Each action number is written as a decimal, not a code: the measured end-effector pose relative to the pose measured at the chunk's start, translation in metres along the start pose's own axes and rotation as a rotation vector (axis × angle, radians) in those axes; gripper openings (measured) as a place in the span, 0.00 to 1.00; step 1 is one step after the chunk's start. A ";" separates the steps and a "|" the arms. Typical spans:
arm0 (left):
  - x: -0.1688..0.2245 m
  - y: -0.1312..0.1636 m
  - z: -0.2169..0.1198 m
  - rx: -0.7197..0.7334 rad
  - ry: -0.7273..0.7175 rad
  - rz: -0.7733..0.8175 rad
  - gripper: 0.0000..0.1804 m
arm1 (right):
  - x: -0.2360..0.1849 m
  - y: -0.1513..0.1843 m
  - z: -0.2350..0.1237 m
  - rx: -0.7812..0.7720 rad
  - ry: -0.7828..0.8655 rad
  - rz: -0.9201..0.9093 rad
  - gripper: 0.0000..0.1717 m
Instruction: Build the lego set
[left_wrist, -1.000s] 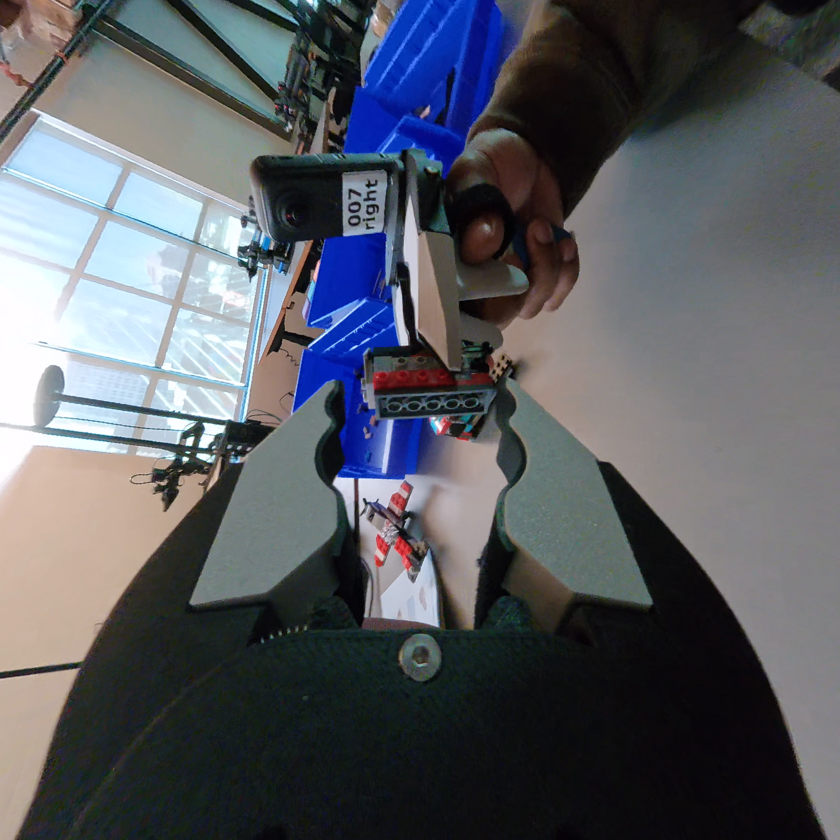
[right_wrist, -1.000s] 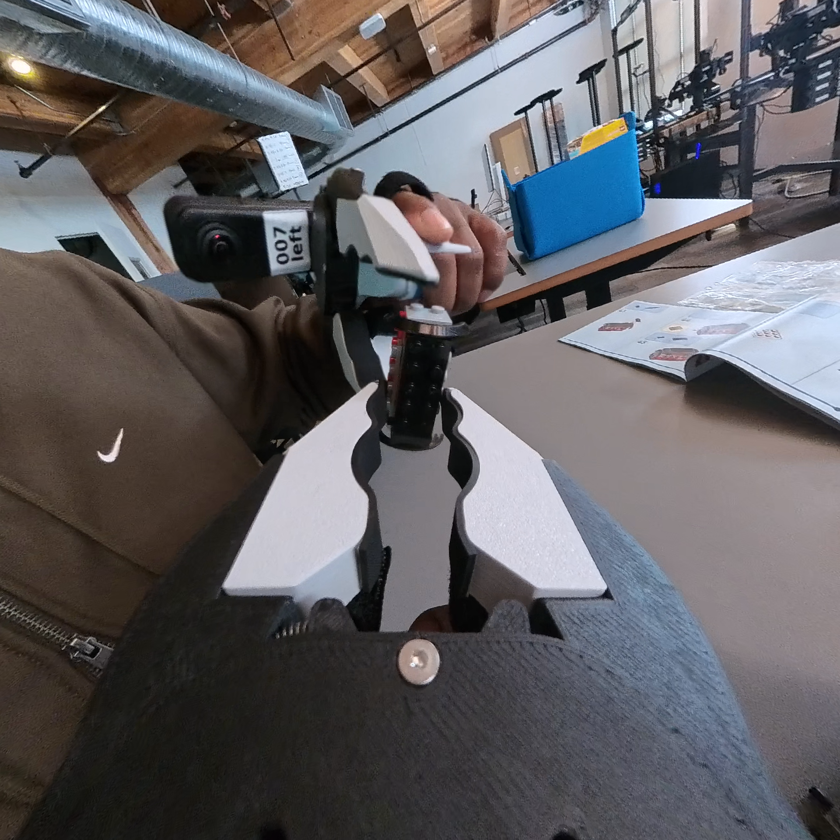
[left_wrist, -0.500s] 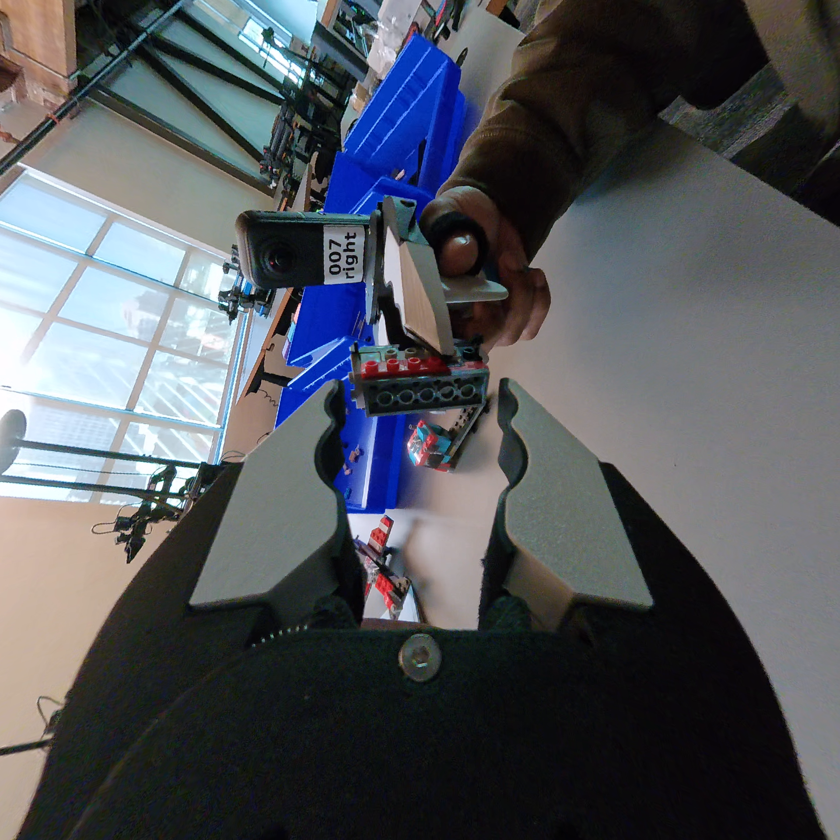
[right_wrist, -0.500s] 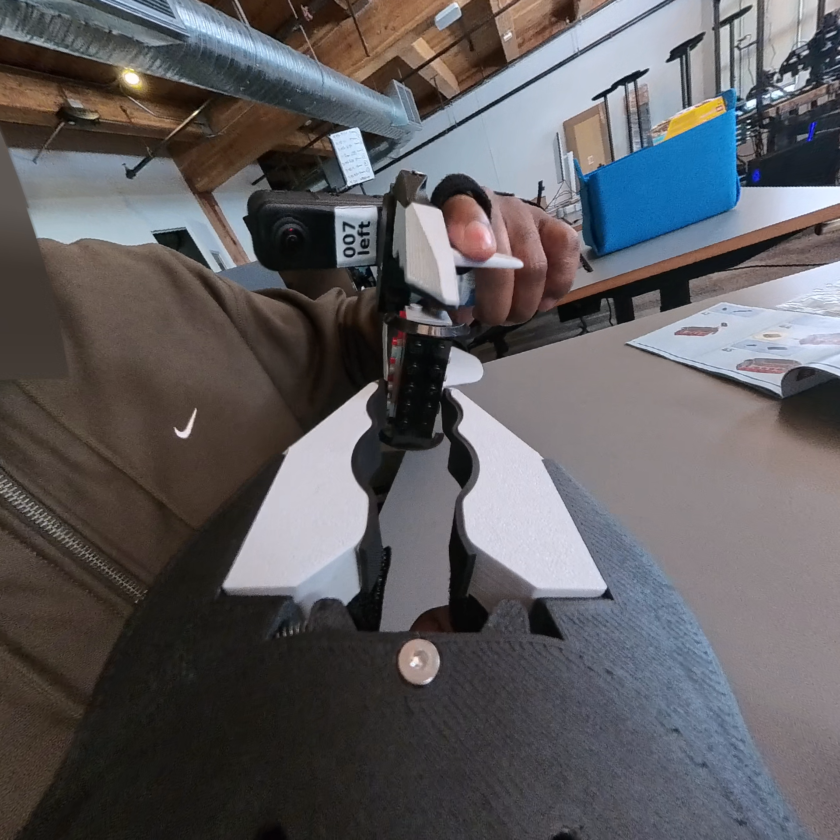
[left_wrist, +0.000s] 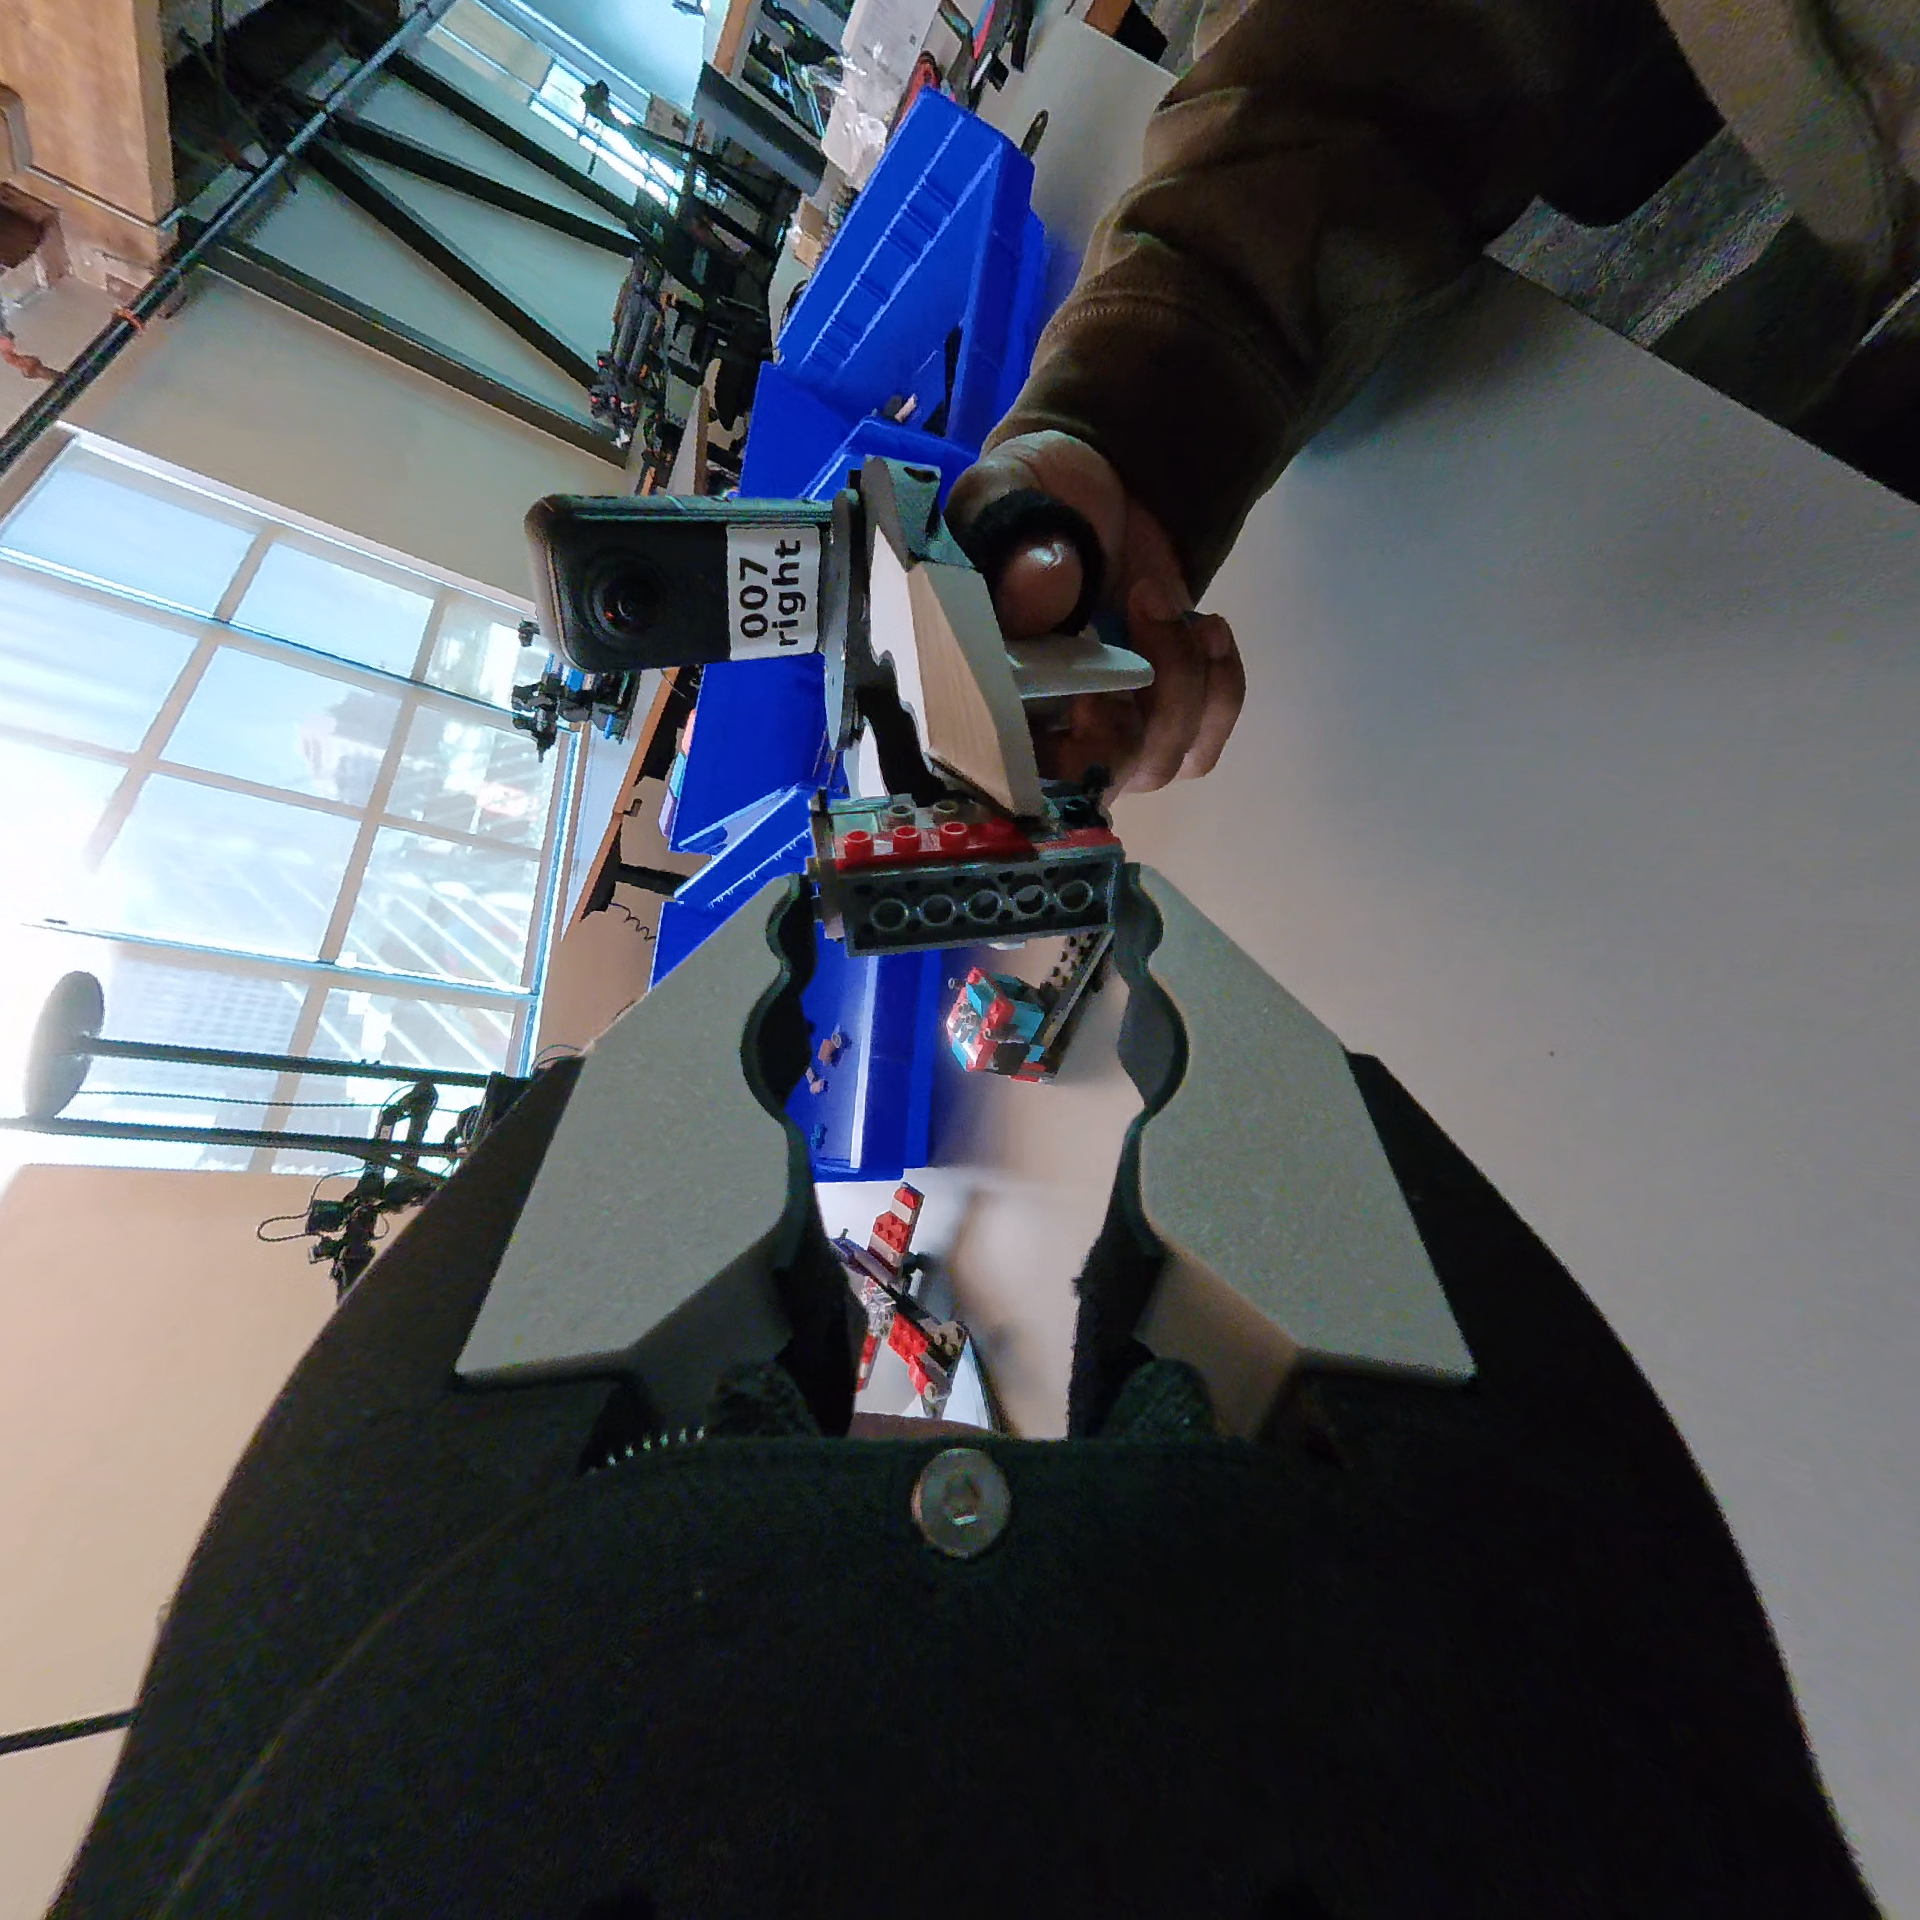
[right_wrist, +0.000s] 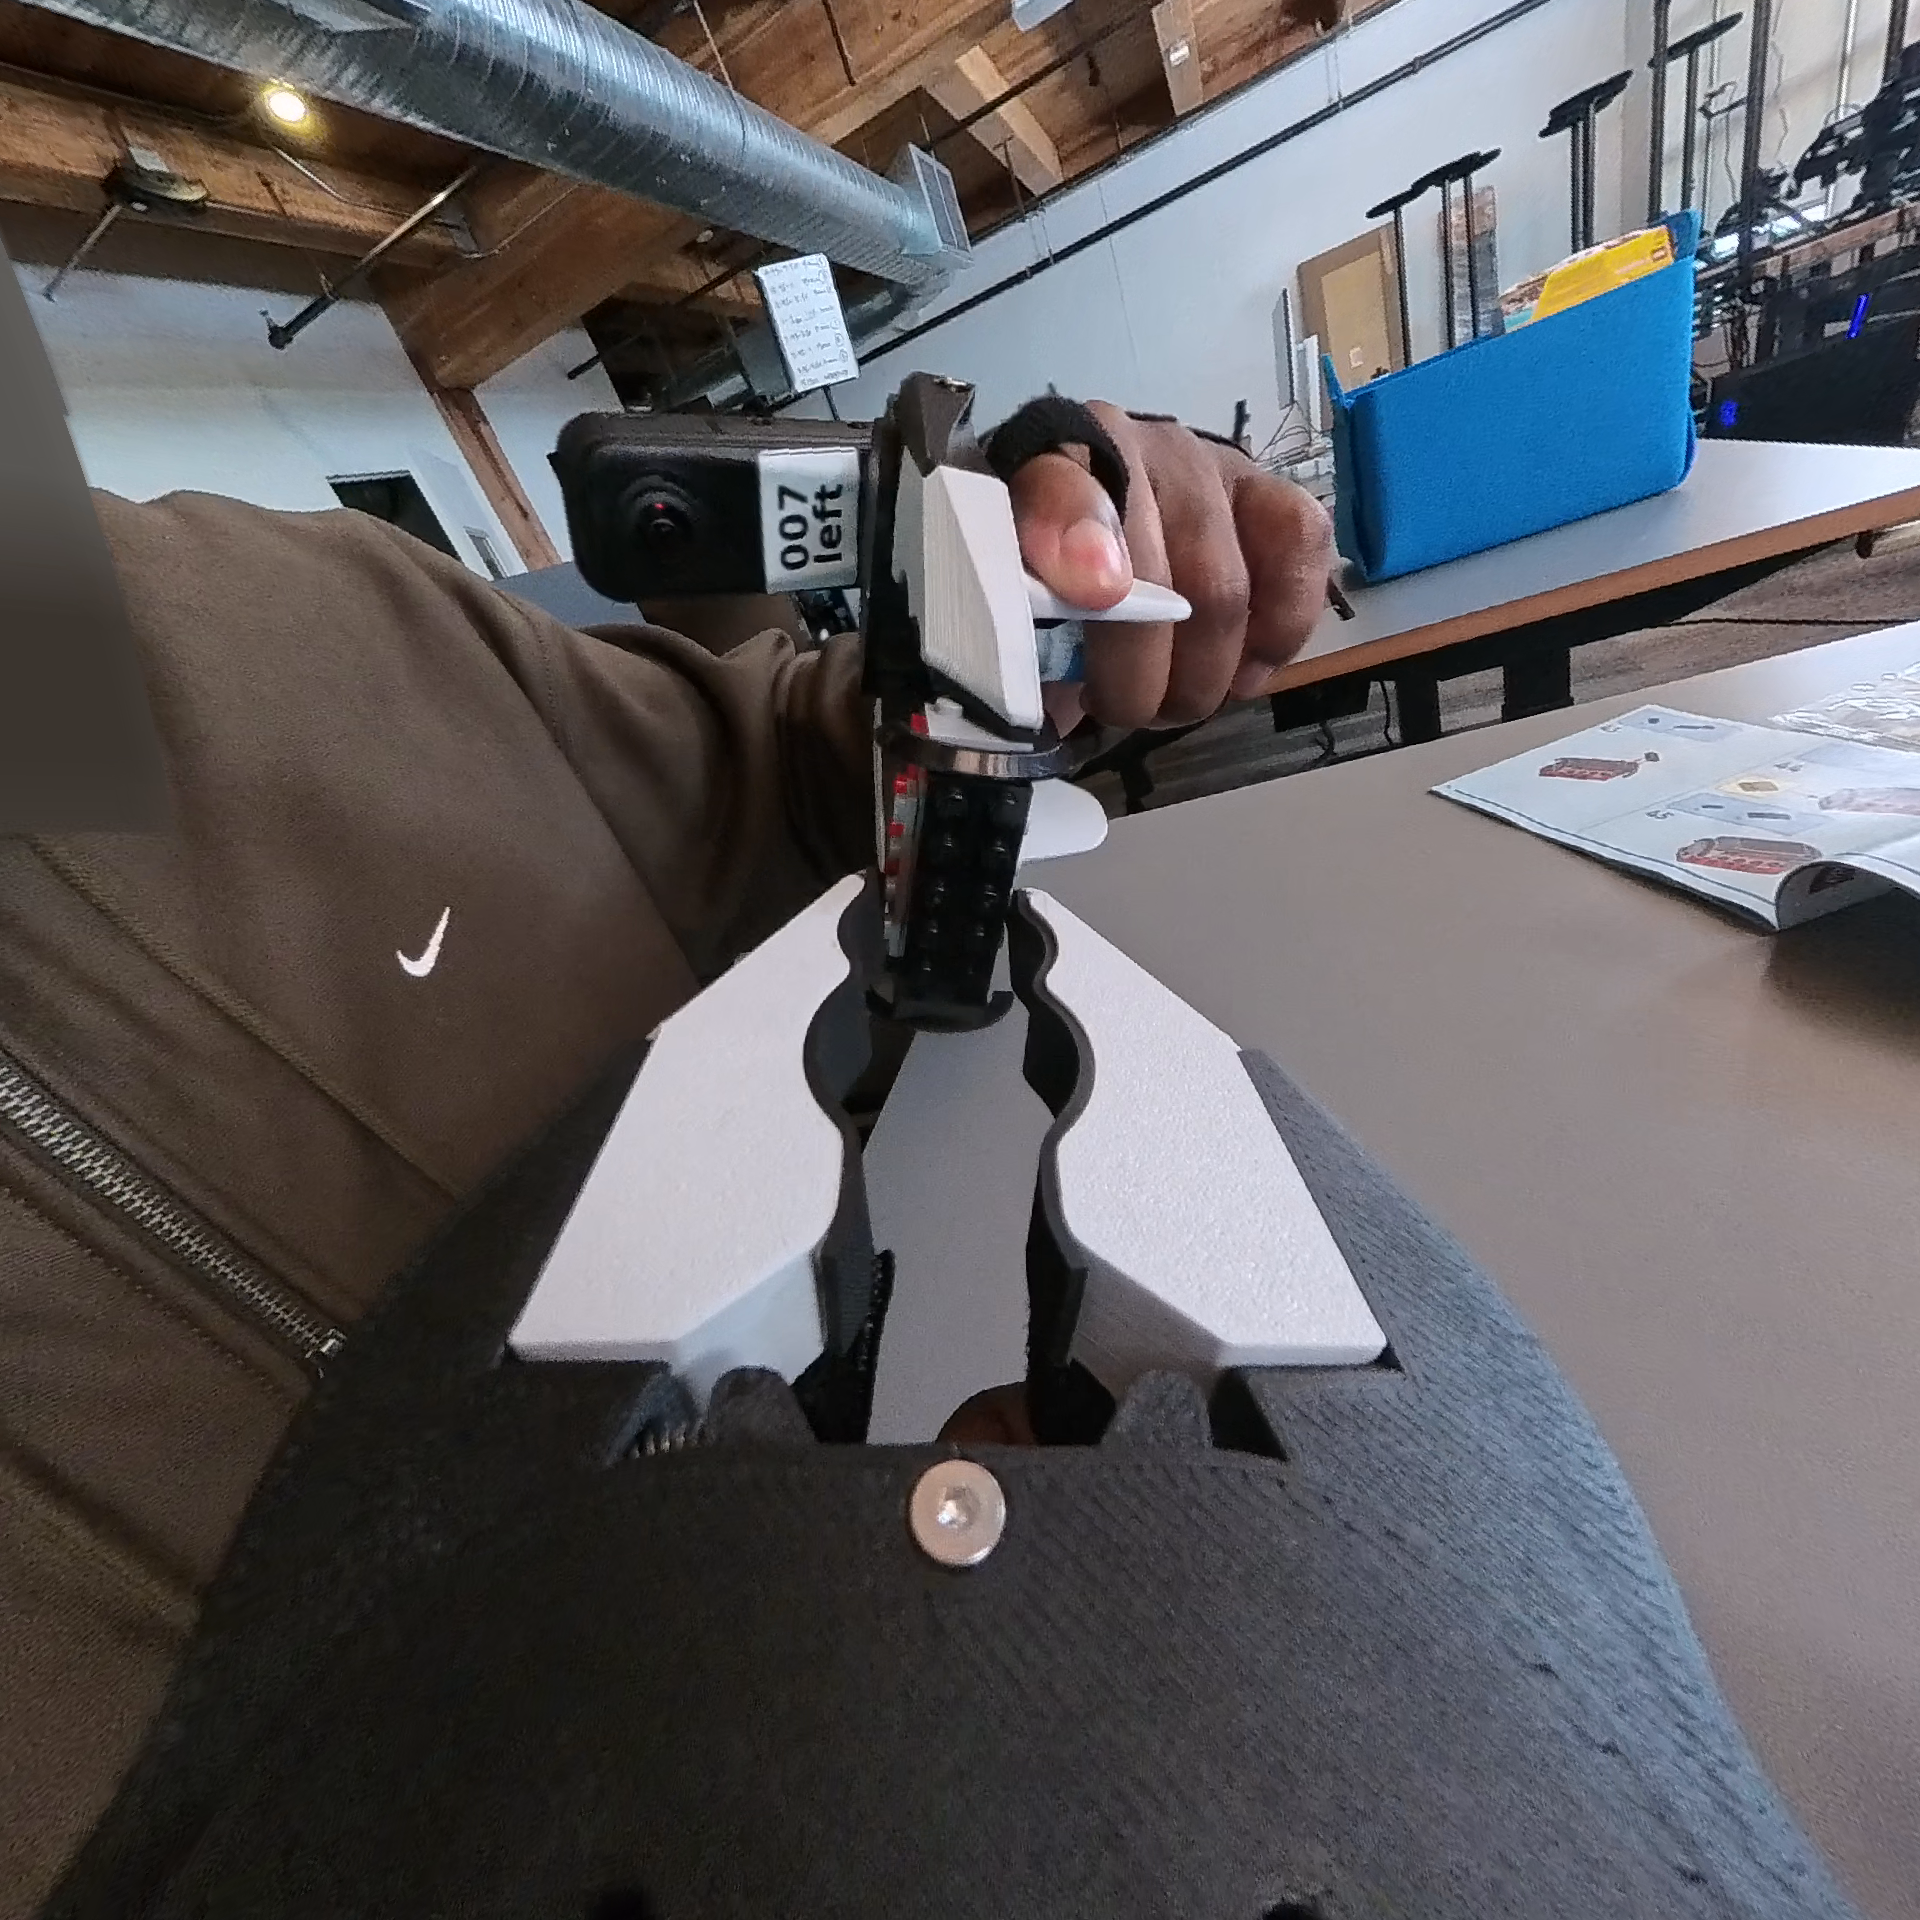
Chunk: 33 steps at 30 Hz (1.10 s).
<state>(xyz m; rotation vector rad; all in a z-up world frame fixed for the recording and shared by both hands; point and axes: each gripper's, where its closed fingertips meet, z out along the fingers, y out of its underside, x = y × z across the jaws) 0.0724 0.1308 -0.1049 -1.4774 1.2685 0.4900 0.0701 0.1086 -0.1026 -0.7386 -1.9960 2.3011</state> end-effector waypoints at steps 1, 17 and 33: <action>0.000 0.000 0.000 -0.004 0.001 0.002 0.32 | 0.000 0.001 0.000 -0.004 -0.001 -0.003 0.14; 0.004 0.006 0.001 -0.029 -0.005 -0.039 0.33 | 0.004 0.004 0.000 -0.009 0.010 0.005 0.14; -0.011 0.028 -0.013 0.361 -0.138 -1.172 0.27 | 0.023 -0.003 -0.007 -0.001 0.203 -0.216 0.14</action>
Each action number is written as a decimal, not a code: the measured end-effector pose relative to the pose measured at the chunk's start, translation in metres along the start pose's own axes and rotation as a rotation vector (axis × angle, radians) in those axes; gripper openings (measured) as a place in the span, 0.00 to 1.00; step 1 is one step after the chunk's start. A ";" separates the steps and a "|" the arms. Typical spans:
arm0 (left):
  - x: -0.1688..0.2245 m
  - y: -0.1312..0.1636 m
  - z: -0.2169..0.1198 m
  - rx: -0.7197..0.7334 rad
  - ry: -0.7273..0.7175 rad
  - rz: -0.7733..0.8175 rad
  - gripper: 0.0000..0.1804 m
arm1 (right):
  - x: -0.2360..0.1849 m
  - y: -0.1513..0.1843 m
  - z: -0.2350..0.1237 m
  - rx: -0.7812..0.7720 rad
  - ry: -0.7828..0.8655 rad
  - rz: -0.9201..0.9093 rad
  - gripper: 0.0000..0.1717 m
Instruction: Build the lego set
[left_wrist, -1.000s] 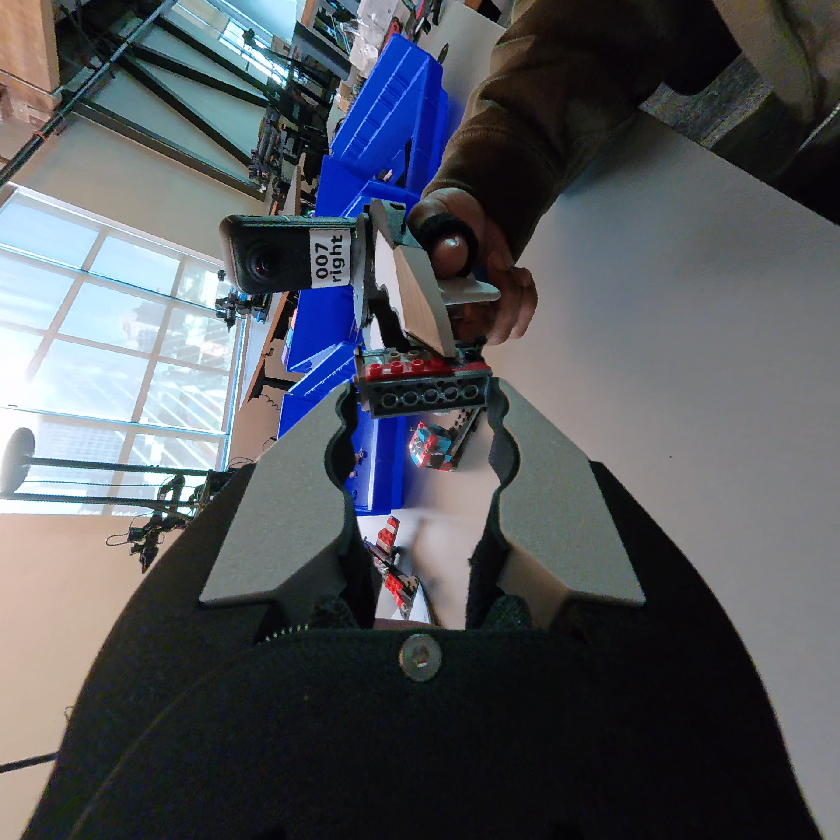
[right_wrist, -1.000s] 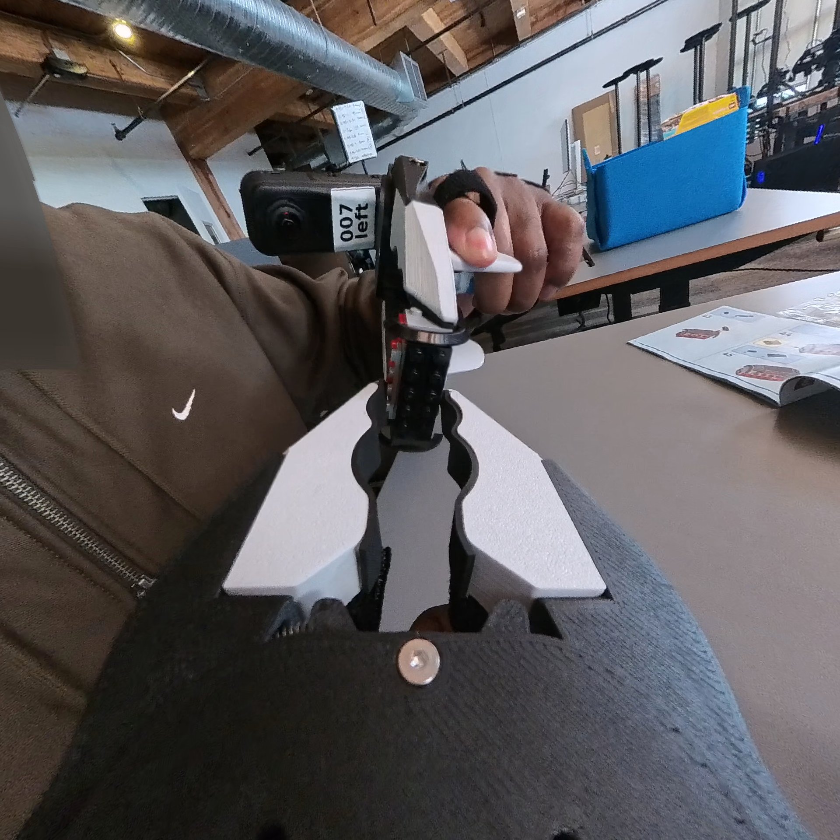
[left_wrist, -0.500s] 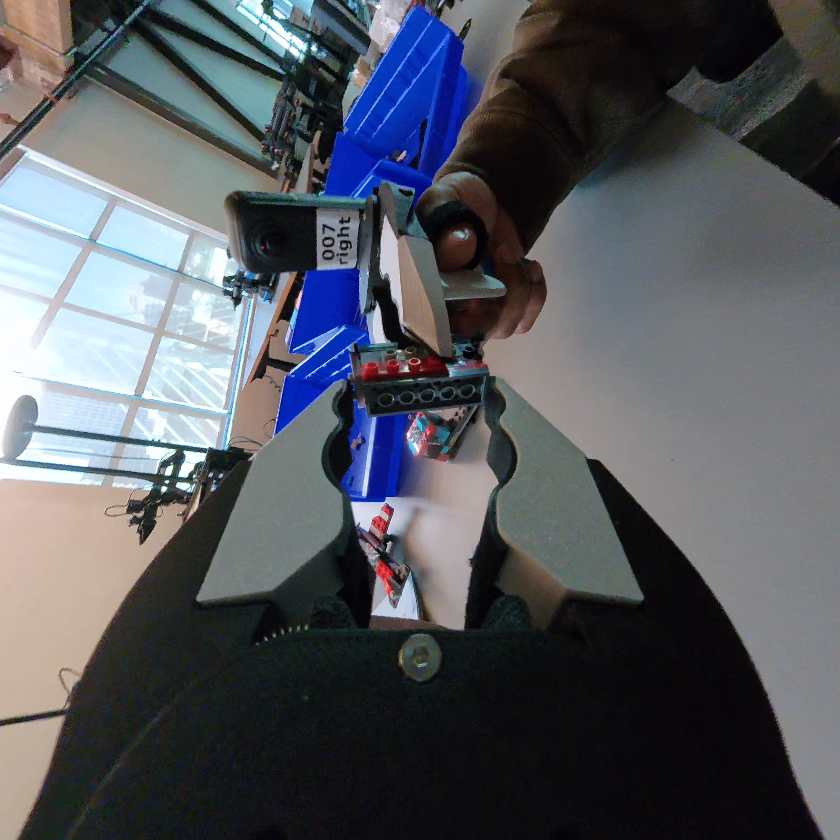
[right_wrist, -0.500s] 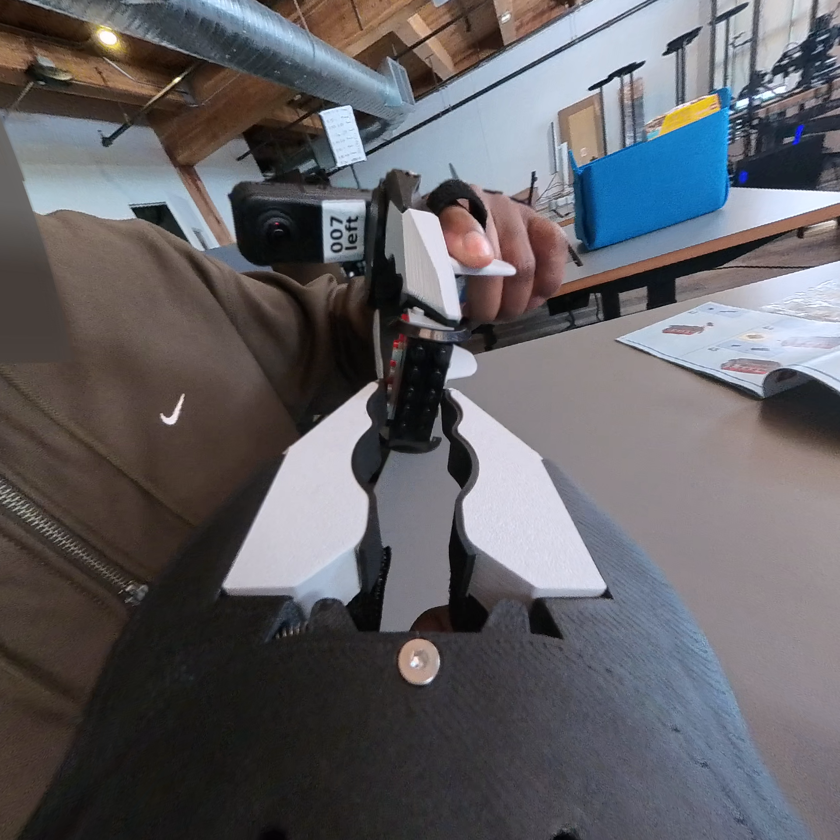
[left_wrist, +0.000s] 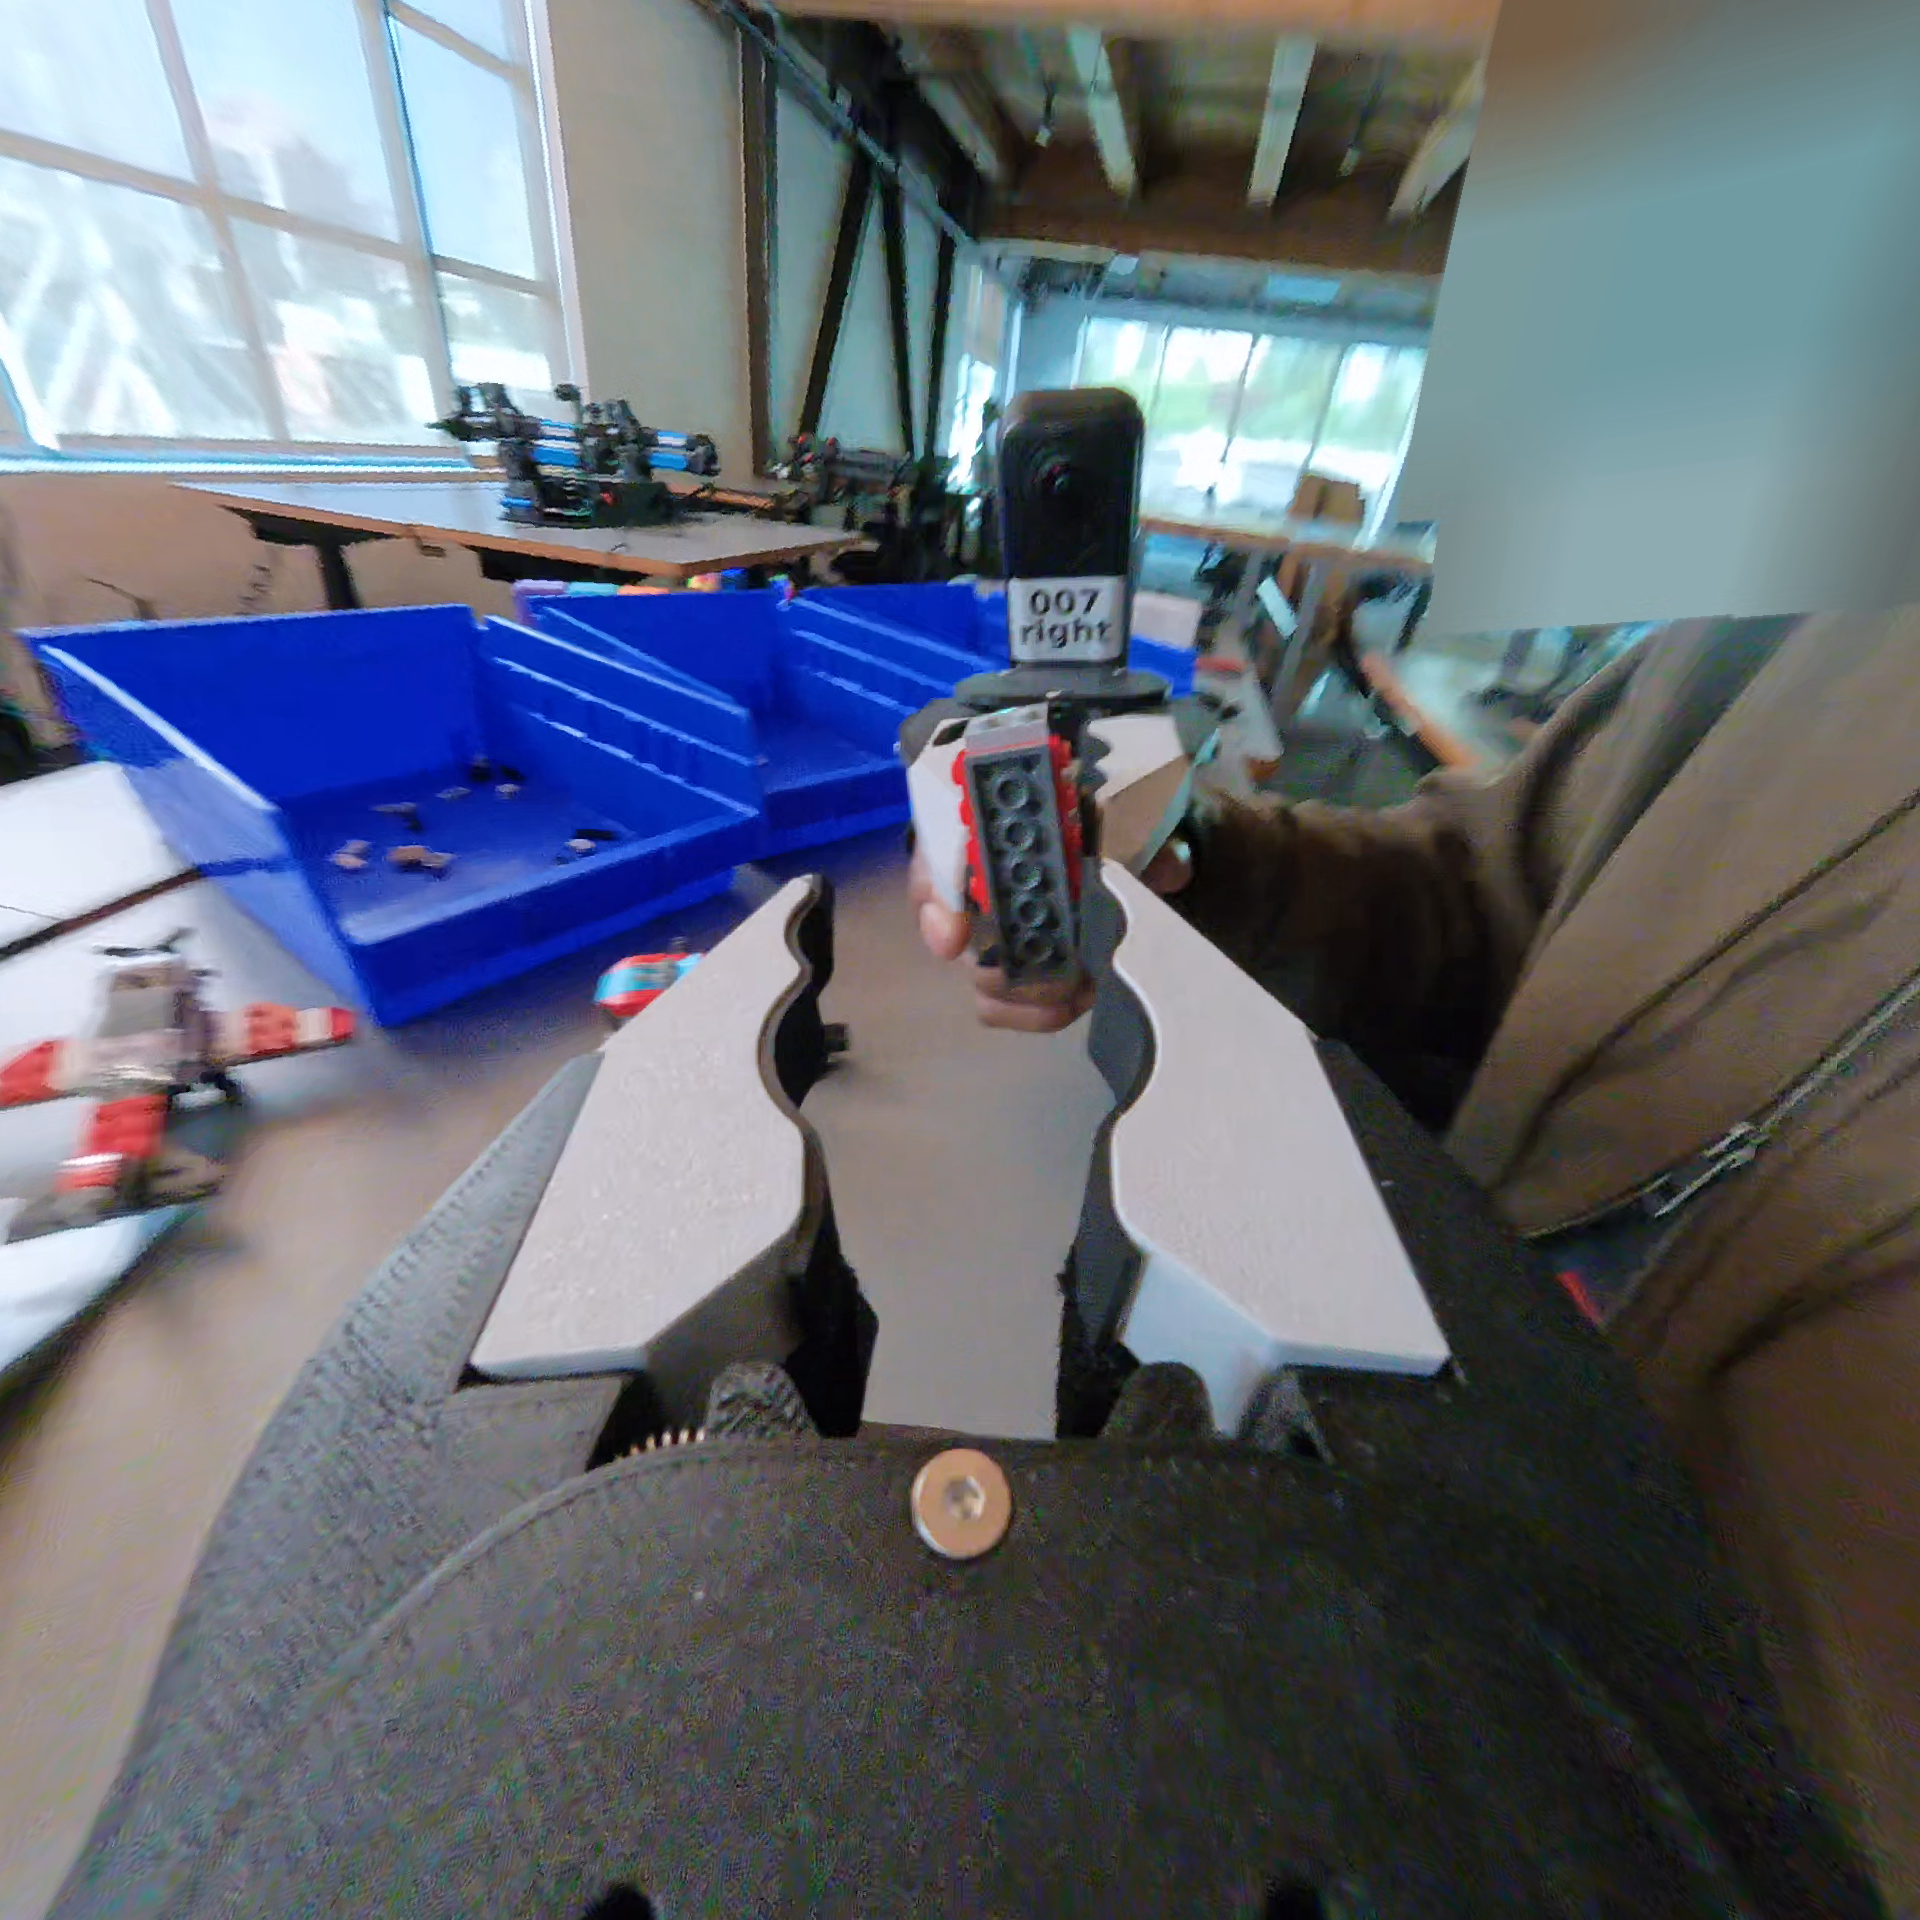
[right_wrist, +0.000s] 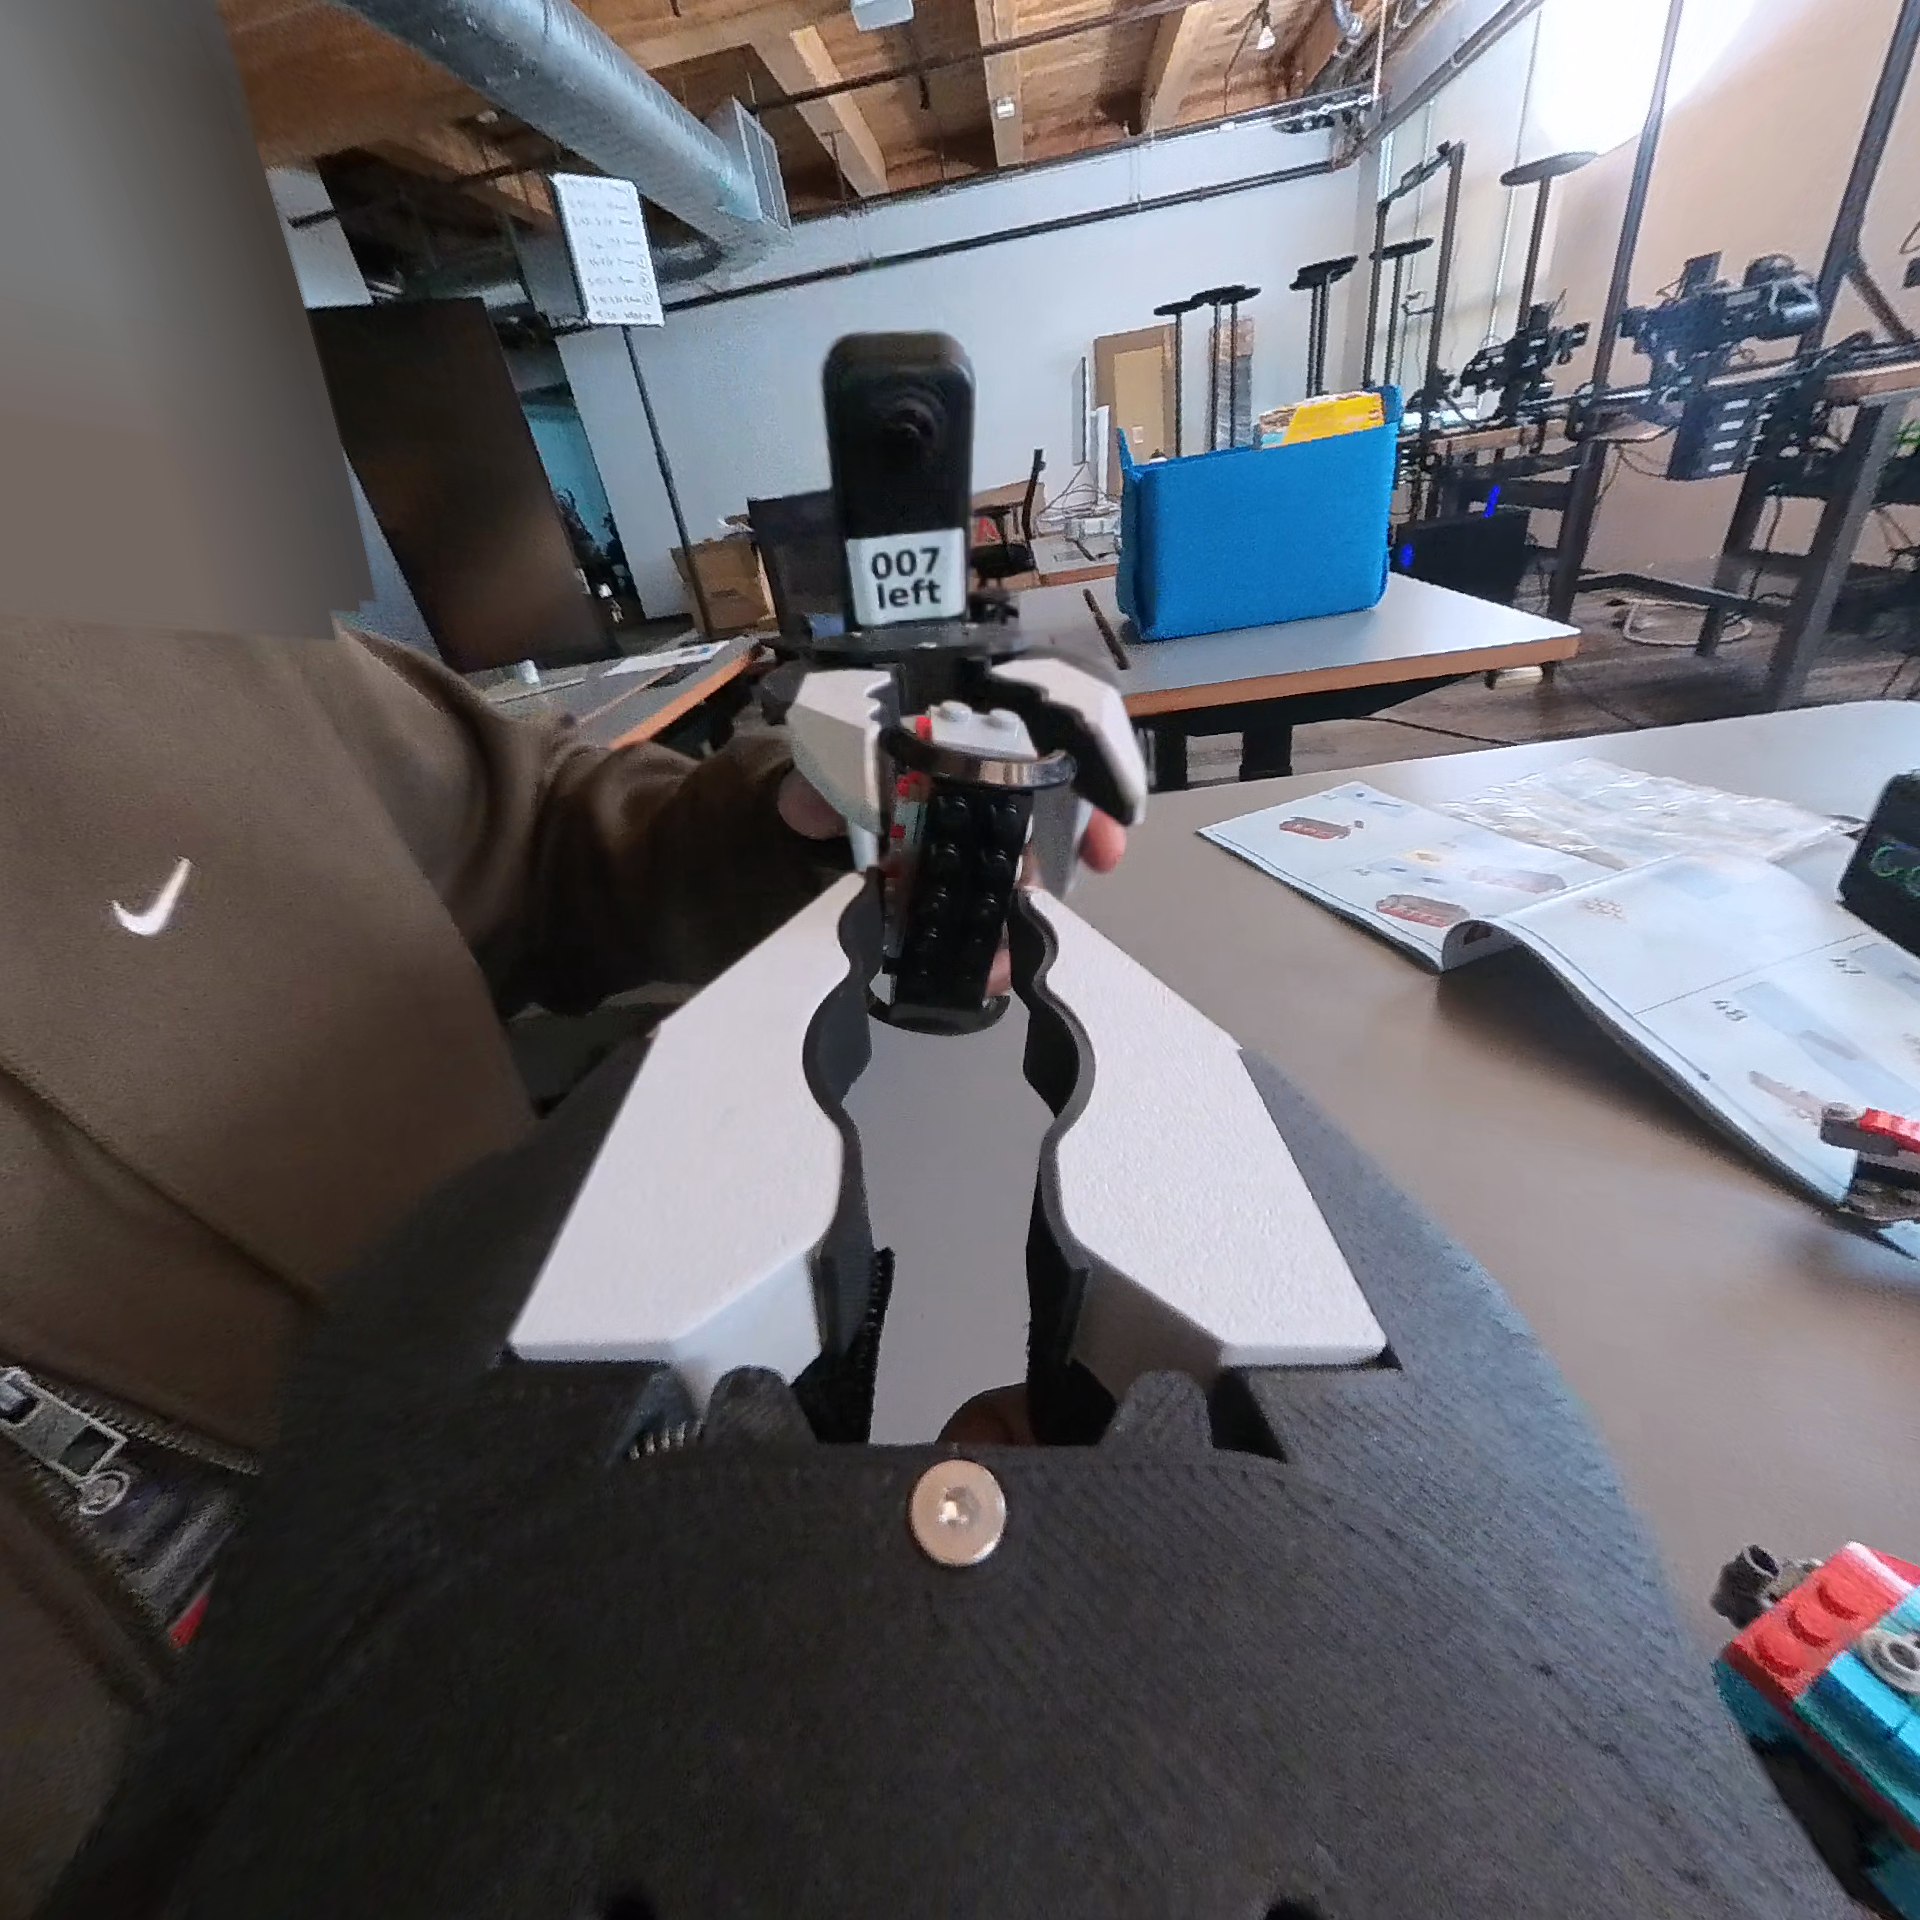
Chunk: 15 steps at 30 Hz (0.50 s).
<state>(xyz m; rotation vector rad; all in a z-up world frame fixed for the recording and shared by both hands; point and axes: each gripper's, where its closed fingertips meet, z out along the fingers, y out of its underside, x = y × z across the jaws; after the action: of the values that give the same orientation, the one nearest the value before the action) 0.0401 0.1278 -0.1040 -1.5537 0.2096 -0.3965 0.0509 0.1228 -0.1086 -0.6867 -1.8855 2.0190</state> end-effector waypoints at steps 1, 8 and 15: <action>0.004 -0.001 0.001 0.028 0.029 -0.045 0.26 | 0.001 0.001 0.001 -0.008 0.009 -0.013 0.14; 0.009 0.002 0.008 0.030 0.070 -0.080 0.23 | 0.002 0.013 0.006 -0.088 0.049 -0.120 0.14; 0.005 0.015 0.012 -0.027 -0.013 0.124 0.14 | 0.009 0.025 0.009 -0.138 0.087 -0.112 0.15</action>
<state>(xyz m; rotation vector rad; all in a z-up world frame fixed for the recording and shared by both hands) 0.0511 0.1371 -0.1180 -1.5609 0.3004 -0.2866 0.0410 0.1176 -0.1349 -0.6757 -1.9801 1.7753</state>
